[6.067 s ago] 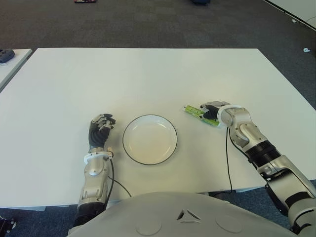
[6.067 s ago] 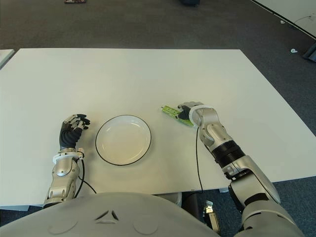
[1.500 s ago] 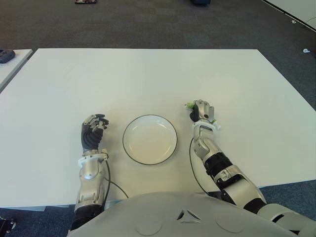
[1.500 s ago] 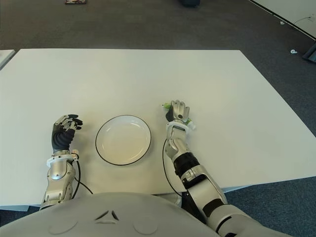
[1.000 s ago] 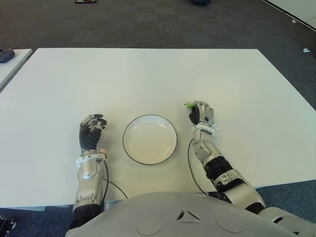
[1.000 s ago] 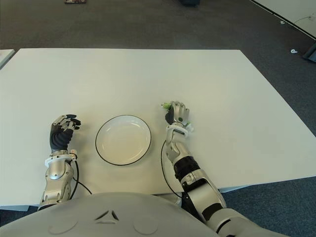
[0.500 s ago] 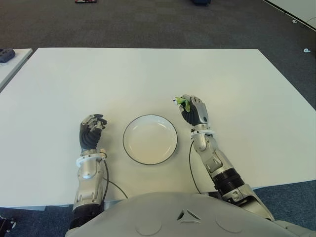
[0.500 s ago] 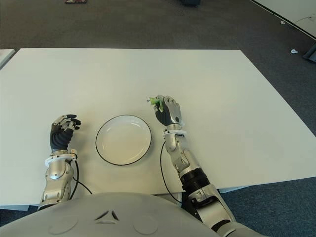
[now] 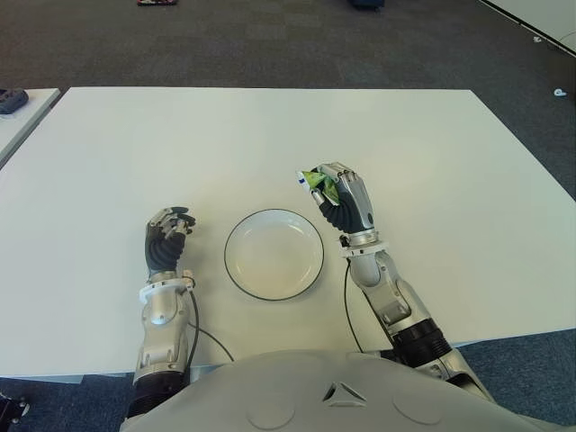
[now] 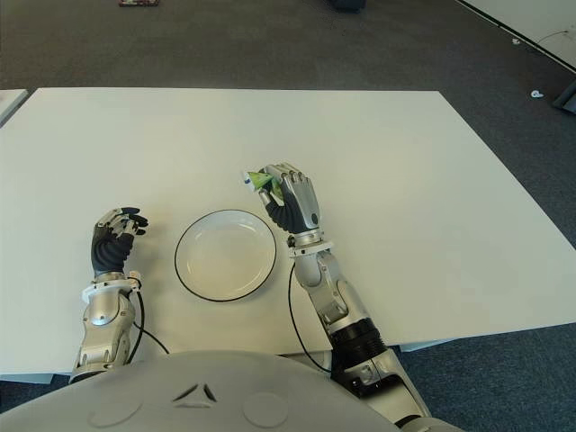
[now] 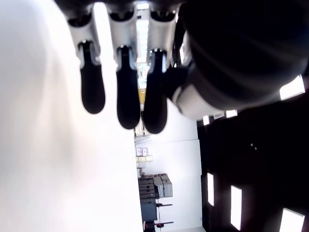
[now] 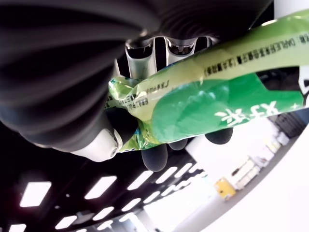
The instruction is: Put the toothpaste on the table into the plate.
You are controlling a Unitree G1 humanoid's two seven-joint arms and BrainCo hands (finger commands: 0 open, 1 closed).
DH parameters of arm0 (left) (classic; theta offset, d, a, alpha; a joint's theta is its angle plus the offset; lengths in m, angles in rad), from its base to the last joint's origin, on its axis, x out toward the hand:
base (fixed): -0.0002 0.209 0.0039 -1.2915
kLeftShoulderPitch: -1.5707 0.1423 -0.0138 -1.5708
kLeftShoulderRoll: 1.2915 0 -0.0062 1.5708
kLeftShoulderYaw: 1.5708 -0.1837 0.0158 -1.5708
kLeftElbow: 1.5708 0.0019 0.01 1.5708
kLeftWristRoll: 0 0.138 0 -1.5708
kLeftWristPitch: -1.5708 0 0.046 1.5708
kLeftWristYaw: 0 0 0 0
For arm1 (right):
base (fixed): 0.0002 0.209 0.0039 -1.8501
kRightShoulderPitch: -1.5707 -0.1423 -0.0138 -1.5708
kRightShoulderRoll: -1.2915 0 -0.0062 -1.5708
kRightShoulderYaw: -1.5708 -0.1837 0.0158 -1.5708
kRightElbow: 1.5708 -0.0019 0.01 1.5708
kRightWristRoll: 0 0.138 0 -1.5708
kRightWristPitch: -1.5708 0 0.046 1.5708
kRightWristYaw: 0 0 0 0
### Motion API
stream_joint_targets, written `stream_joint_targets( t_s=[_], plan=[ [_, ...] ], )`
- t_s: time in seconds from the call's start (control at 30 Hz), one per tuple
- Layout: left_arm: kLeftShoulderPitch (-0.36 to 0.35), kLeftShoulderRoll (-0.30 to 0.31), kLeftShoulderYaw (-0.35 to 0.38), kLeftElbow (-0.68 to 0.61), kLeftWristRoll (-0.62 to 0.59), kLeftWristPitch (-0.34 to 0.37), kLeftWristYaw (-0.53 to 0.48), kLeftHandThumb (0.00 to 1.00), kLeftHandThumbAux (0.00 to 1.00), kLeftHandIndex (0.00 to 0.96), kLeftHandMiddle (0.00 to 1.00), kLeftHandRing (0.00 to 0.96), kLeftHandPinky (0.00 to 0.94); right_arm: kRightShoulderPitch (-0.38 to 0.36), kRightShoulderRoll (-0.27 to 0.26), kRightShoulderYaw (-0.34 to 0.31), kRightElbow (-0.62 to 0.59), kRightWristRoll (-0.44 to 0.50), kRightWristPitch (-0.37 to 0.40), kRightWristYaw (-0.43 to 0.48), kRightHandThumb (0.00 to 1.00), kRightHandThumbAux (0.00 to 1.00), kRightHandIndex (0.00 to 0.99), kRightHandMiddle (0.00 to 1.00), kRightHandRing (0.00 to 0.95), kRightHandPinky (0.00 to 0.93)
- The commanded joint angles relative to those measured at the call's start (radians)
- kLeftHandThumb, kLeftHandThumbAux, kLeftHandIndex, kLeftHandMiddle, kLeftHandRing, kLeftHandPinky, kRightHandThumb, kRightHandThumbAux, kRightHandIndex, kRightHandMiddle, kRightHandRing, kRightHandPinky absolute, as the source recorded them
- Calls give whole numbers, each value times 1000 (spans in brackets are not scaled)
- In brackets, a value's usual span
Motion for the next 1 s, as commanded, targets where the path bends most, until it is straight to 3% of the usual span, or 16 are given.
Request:
stream_joint_targets(
  t_s=[0.03, 0.37, 0.7, 0.83, 1.0],
  plan=[
    [-4, -6, -9, 2, 4, 20, 5, 705, 716, 429, 543, 520, 489, 50, -21, 18, -118, -44, -45, 19, 733, 712, 441, 861, 872, 889],
    [-5, -13, -10, -7, 6, 31, 7, 705, 716, 429, 541, 514, 485, 16, -63, 55, -130, 92, -187, 244, 734, 712, 441, 863, 871, 883],
    [-3, -15, -11, -8, 7, 28, 7, 705, 716, 429, 528, 506, 479, -43, -105, 139, -11, 172, -306, 439, 736, 709, 441, 863, 864, 876],
    [-2, -15, -12, -9, 10, 28, 8, 705, 716, 429, 533, 511, 485, -29, -115, 169, 8, 154, -313, 496, 736, 709, 441, 865, 867, 880],
    [-3, -13, -8, 3, 8, 17, 6, 705, 716, 429, 540, 518, 487, -36, -128, 221, 39, 66, -296, 555, 734, 710, 441, 873, 876, 891]
  ],
)
